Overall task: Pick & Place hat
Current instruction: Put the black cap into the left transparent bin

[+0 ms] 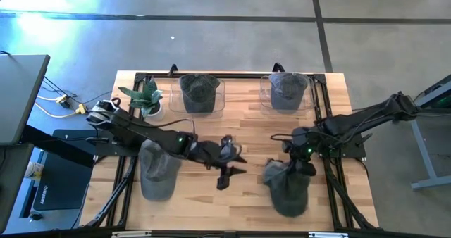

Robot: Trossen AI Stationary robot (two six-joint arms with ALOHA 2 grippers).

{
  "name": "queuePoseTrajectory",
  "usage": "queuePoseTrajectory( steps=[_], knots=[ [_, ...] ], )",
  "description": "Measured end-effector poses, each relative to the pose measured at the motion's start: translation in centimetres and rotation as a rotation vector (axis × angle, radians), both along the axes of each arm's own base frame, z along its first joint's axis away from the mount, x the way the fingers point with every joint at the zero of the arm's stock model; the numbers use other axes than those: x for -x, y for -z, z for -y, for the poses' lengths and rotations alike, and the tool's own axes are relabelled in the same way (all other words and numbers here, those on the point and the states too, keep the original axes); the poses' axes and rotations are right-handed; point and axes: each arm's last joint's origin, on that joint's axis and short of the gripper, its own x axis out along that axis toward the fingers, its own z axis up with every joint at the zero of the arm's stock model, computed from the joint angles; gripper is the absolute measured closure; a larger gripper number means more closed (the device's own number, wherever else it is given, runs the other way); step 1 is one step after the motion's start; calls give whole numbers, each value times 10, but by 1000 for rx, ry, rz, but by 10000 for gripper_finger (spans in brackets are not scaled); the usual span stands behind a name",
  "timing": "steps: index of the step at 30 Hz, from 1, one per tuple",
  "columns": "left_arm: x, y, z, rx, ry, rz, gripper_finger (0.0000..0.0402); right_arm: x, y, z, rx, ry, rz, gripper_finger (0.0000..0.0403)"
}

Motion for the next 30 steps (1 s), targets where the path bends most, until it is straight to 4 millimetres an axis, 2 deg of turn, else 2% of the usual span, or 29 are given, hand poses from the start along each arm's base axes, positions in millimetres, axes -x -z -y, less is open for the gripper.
queuePoseTrajectory(
  steps=[7,12,15,18,20,24,27,30],
  knots=[
    [-13,-17,-27,40,-26,177,245,-15,-44,4,40,200,178,368],
    [-18,-24,-39,30,16,266,205,-21,-60,6,62,281,285,382],
    [-30,-11,-45,16,9,254,167,-23,-62,6,75,292,326,382],
    [-33,-2,-44,-39,40,230,134,-25,-62,7,90,317,335,374],
    [-43,5,-41,-47,43,244,120,-27,-61,6,91,316,337,367],
    [-50,33,-37,-63,18,145,113,-33,-58,5,83,302,333,374],
    [-54,36,-37,-58,23,147,117,-34,-57,3,82,272,333,381],
    [-54,42,-34,8,111,104,124,-35,-57,2,71,252,335,378]
  ],
)
